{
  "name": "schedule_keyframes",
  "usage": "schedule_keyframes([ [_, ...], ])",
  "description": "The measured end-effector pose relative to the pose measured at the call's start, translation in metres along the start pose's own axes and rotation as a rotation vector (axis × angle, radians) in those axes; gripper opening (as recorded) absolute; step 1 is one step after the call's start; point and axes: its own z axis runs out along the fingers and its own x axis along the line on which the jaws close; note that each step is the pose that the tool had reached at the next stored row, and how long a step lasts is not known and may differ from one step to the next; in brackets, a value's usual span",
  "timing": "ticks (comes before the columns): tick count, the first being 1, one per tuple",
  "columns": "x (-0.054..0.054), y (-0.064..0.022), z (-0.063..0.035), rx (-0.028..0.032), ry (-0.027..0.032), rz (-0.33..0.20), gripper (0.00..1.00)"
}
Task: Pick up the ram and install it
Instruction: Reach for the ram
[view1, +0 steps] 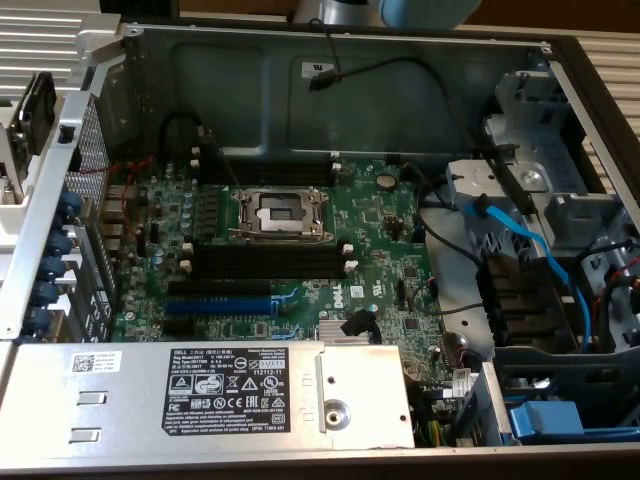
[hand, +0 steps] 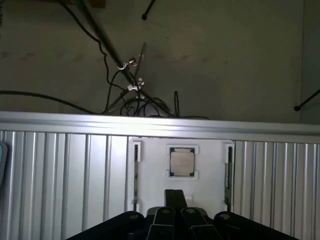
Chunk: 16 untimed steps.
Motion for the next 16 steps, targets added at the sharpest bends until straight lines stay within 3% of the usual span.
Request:
schedule_keyframes([
  [6,0.001,0.0001,0.0,-0.0001,0.0002,-0.001,0.1],
  [11,0.011,0.0007,-0.0002,0.0007,0.0003,-0.007,0.1],
  [14,0.017,0.001,0.0,0.005,0.0005,-0.01,0.1],
  [16,0.019,0.001,0.0005,0.0118,0.001,-0.011,0.1],
])
